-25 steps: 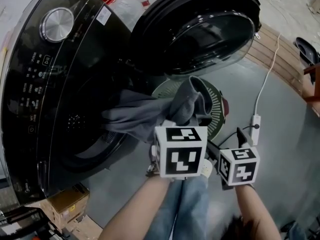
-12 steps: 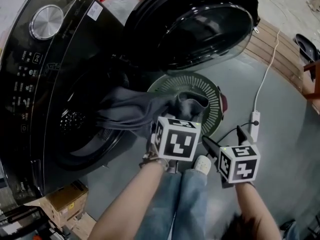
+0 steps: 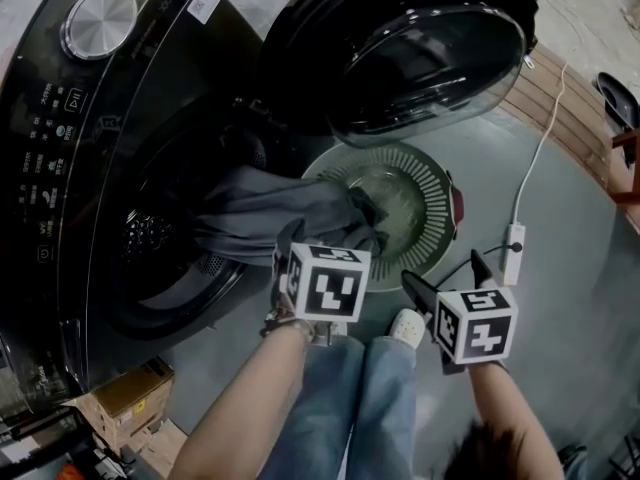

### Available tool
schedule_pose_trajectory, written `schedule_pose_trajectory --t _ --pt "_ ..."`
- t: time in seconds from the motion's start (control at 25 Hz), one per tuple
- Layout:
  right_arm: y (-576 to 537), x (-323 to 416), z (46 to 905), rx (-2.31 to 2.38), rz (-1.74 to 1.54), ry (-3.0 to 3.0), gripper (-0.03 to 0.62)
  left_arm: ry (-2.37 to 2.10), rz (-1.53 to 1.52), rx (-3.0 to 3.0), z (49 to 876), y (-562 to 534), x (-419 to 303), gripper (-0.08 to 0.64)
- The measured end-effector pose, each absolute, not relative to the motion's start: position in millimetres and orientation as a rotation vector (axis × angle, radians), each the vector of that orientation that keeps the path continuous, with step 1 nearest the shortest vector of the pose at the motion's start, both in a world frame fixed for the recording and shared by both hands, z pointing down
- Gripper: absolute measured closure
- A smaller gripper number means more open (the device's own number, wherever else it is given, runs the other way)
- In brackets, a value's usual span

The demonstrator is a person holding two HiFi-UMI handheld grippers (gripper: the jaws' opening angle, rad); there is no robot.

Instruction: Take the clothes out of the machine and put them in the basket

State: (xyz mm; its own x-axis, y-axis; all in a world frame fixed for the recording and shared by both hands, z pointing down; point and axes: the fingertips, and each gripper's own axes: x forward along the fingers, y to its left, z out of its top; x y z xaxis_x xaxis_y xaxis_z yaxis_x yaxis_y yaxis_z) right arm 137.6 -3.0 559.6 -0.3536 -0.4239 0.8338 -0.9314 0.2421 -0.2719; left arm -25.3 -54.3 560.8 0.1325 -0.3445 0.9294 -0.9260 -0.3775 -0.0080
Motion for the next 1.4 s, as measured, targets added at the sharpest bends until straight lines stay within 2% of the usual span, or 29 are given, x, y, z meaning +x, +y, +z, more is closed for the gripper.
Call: schedule_pose_trajectory --t 0.48,0.92,1.16,1.4 --pt "-8 88 574 1.175 1.030 -1.892 0.048 -1.365 1.403 1.717 564 -54 -159 0.115" --pt "-19 1 580 1.000 0.973 -2.007 0.049 -1.703 1.464 1.502 548 -78 -319 0.114" --pt "-44 -69 583 0.852 0.859 -2.182 0.049 -1.803 1.399 1.402 553 -83 -351 0.114" --pt "-59 -149 608 0.622 0.608 -2.296 0.049 -1.873 1.341 1.329 558 -92 -367 0.112"
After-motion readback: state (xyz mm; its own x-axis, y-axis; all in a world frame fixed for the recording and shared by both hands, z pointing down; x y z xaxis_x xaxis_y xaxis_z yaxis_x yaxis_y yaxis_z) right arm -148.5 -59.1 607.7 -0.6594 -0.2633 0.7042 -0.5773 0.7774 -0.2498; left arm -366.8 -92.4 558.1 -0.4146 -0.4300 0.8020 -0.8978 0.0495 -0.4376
